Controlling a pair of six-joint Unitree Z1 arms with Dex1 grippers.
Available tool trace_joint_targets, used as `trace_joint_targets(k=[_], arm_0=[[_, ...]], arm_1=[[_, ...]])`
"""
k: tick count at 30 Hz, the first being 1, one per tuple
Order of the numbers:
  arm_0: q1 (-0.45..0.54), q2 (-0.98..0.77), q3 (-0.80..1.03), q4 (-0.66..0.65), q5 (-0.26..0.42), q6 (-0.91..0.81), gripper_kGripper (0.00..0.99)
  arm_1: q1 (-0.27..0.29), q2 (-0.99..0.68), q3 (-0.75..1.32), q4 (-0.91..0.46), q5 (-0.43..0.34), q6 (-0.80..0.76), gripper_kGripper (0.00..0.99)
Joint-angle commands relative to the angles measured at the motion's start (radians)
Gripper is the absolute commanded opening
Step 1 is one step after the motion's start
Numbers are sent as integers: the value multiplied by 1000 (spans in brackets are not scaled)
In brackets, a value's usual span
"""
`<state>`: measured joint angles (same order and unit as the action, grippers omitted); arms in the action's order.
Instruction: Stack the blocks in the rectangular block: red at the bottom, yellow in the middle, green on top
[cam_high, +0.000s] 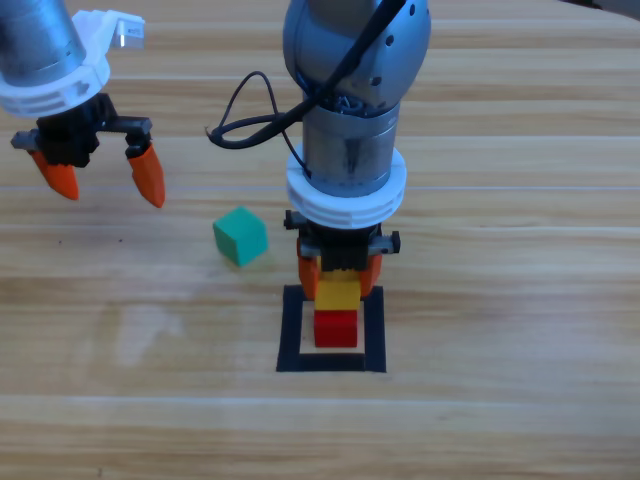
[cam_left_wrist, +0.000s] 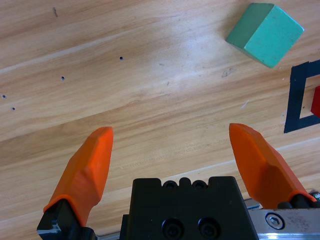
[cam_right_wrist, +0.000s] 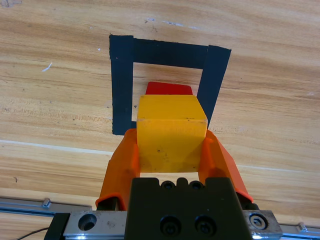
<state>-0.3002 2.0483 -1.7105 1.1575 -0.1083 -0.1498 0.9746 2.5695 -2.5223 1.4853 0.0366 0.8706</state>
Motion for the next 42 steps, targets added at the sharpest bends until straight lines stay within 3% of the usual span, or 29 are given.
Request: trace_joint_targets(k=[1,23,24,25,27,28,32,38,42], arm_0=[[16,10,15,-13,-17,-4,990],[16,10,15,-13,-27,1,990],[16,10,15,-13,-27,-1,990],[16,10,14,-13,-27,1,990],[16,10,14,-13,-27,1,990],[16,12,12,-13,-28,1,990],[16,13,8,-13,-28,1,990],[4,32,-32,-13,-27,22,990],[-28,61,-57,-13,-19,39,990]], arm_1=[[30,49,11,12,-7,-2,0],[56,51,39,13,-26,-2,0],[56,60,36,13,-20,-4,63],[56,74,30,13,-17,-4,272],[56,84,25,13,-21,-5,916],[56,77,23,13,-35,-5,990],[56,-11,23,15,-113,-2,990],[56,-315,91,13,-233,-124,990],[46,-515,183,-5,-201,-329,990]])
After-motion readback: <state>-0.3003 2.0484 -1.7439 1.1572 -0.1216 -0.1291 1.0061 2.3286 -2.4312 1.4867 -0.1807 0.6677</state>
